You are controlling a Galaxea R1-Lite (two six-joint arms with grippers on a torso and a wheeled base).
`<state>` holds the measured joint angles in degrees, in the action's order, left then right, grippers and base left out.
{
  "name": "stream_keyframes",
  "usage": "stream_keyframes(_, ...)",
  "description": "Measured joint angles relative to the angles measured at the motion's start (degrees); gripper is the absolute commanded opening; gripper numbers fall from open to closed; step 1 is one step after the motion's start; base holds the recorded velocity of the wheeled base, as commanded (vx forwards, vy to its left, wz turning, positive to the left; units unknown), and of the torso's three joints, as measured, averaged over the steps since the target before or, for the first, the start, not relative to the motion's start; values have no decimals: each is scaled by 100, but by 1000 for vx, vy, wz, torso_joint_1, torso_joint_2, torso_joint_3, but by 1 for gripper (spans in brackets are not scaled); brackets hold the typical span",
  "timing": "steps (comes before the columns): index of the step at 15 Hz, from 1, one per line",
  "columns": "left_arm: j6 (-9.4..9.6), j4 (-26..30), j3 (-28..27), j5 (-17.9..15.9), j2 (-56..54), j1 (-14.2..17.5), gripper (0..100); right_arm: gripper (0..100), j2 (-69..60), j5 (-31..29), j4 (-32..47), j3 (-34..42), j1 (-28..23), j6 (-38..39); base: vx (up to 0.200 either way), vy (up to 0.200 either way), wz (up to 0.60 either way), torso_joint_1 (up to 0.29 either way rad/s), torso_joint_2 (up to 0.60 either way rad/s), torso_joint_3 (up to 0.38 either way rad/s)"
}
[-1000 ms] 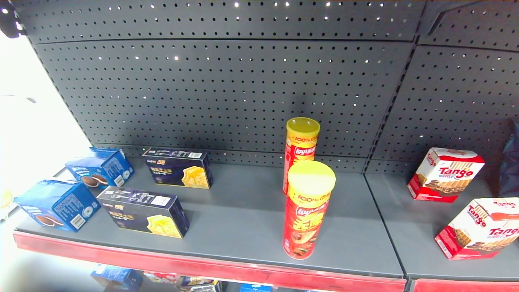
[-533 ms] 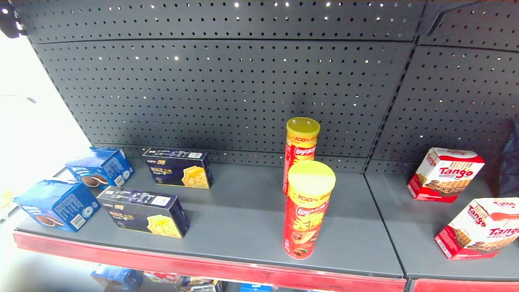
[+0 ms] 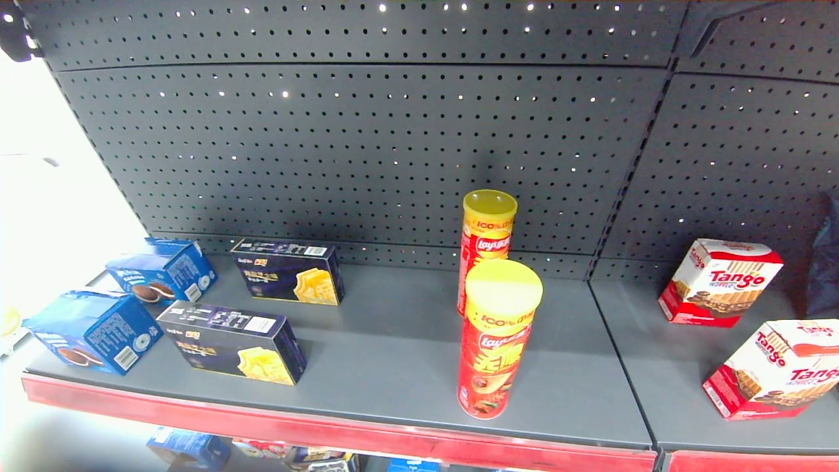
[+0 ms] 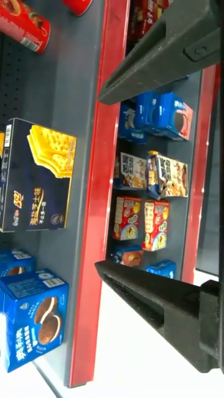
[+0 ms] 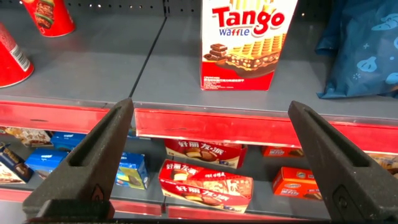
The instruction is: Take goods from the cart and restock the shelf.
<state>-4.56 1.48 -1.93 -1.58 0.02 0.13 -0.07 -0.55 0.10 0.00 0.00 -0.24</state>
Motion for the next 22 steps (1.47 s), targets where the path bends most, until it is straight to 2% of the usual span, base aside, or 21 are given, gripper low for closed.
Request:
stream_keyframes(9, -4, 2, 0, 0, 0, -2, 100, 100, 301, 23, 6, -7, 165, -233, 0, 0, 0, 0, 0, 0)
stream_keyframes(15, -157, 2, 0, 35, 0, 0, 100, 100, 511, 87, 6, -10, 925, -277, 0, 0, 0, 0, 0, 0)
stream_keyframes(18, -523, 2, -9, 166, 0, -2, 100, 100, 508, 117, -15, -7, 980, -301, 0, 0, 0, 0, 0, 0)
stream_keyframes(20, -1074, 0, -11, 302, 0, -2, 100, 100, 508, 145, -28, -5, 986, -334, 0, 0, 0, 0, 0, 0)
stream_keyframes(22, -1774, -2, -18, 581, 0, -2, 100, 100, 503, 166, -30, -2, 991, -341, 0, 0, 0, 0, 0, 0)
